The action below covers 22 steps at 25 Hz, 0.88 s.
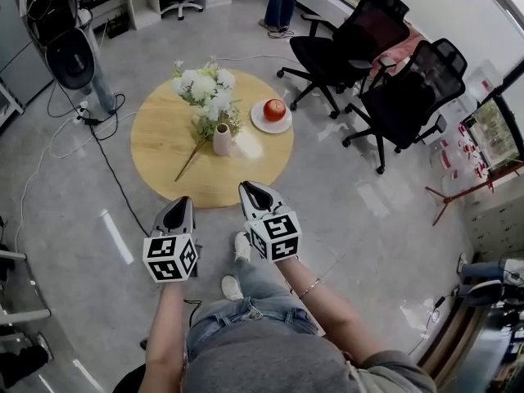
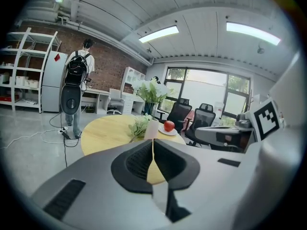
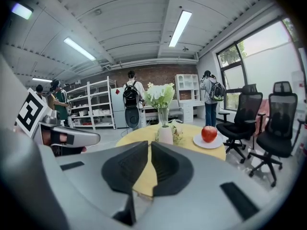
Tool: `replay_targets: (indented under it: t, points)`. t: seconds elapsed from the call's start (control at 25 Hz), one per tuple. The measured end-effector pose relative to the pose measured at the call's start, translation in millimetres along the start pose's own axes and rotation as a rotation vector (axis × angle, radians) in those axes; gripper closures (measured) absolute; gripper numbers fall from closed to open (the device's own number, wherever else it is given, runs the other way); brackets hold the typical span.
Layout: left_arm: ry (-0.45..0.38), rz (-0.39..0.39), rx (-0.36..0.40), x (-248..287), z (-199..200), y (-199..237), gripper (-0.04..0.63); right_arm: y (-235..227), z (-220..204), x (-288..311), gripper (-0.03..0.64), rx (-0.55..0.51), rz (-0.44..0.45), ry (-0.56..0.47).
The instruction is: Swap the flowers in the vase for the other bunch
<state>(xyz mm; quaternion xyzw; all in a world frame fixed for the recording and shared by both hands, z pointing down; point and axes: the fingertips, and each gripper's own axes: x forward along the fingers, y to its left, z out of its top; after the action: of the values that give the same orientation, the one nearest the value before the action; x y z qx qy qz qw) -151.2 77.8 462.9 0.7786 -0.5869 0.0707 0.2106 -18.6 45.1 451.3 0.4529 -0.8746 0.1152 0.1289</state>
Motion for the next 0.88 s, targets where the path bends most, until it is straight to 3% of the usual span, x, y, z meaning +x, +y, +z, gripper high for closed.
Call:
replay_targets:
  t: [0.44, 0.88]
  points:
    - [0.019, 0.002, 0.019, 47.8, 15.8, 1.9, 0.572, -33.2, 6.0, 37.6, 0.597, 0.022, 0.016, 0.012]
    - [0.022, -0.008, 0.005, 116.5, 39.5, 12.1, 0.557, -63.3, 15.0, 98.6, 0.501, 0.001, 0.082, 0.04]
